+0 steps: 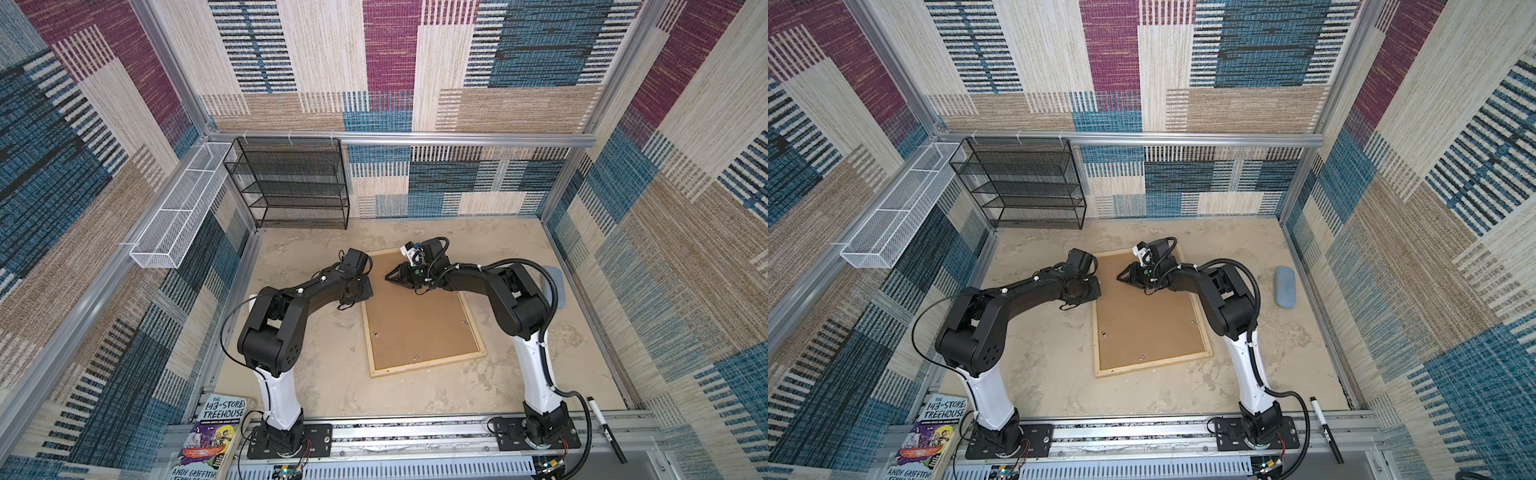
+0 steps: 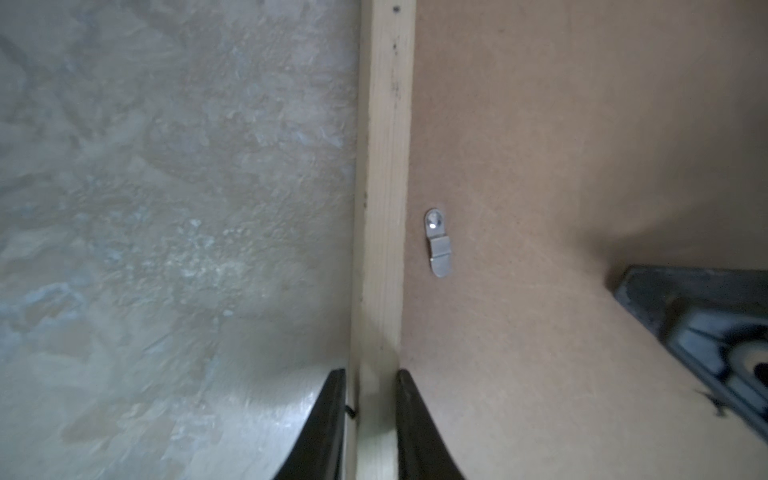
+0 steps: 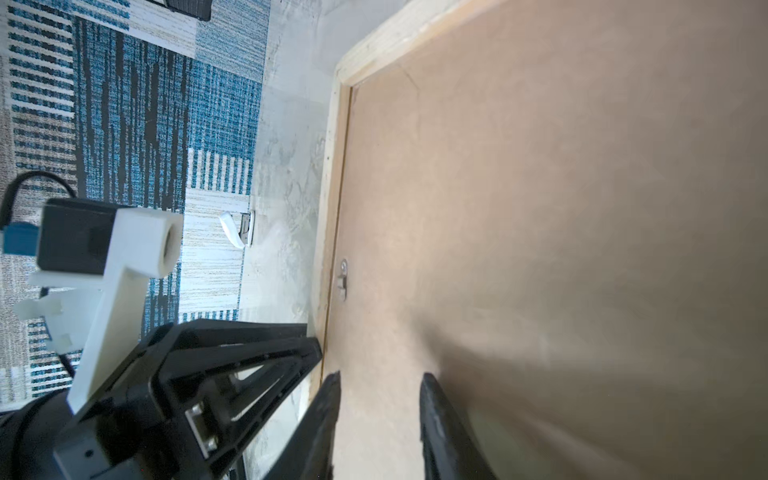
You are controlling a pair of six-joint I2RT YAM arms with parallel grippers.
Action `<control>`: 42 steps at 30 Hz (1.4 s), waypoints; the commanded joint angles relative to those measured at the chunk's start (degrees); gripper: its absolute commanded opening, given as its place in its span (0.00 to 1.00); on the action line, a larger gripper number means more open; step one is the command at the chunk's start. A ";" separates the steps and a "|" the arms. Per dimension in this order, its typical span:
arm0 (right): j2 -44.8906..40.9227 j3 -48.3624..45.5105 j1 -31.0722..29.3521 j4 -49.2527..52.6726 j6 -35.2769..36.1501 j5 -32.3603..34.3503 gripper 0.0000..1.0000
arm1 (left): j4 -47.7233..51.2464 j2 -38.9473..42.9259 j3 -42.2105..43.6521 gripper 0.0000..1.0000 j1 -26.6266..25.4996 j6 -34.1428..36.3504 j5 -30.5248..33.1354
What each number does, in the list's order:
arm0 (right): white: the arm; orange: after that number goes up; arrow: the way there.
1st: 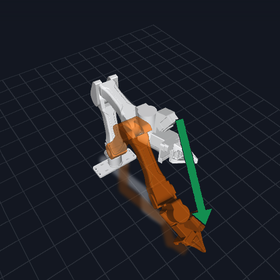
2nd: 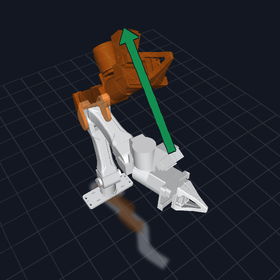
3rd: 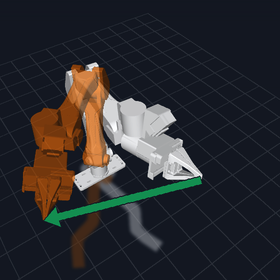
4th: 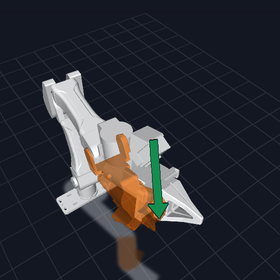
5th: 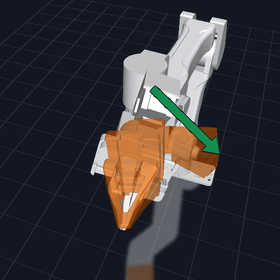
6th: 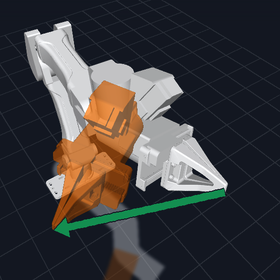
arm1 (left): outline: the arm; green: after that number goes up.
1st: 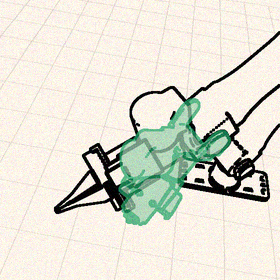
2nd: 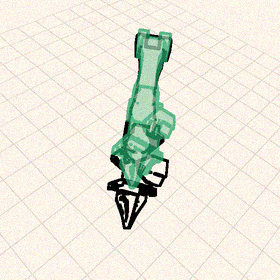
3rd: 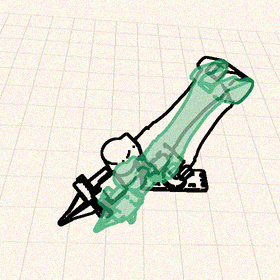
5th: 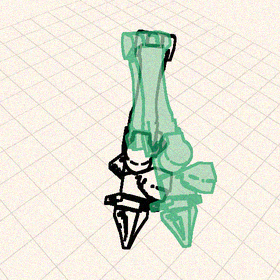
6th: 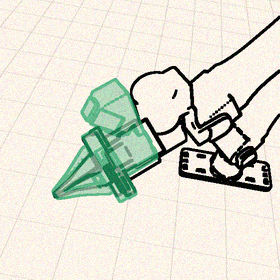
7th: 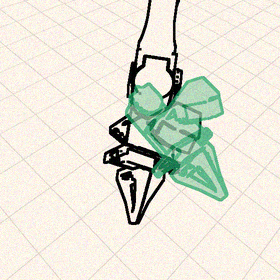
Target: Put the photo into the frame
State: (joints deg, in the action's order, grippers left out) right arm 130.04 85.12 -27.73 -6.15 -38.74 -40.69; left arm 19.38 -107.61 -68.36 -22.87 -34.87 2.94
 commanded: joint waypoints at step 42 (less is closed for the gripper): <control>9.44 9.96 -7.08 -1.09 -17.09 2.84 0.27 | -4.48 0.30 2.88 0.10 0.29 3.82 -7.22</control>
State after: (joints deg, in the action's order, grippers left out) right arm 139.04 95.81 -34.70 -8.97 -52.77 -39.00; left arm 15.20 -107.02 -65.82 -22.46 -32.88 0.89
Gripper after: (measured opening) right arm 0.271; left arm 0.196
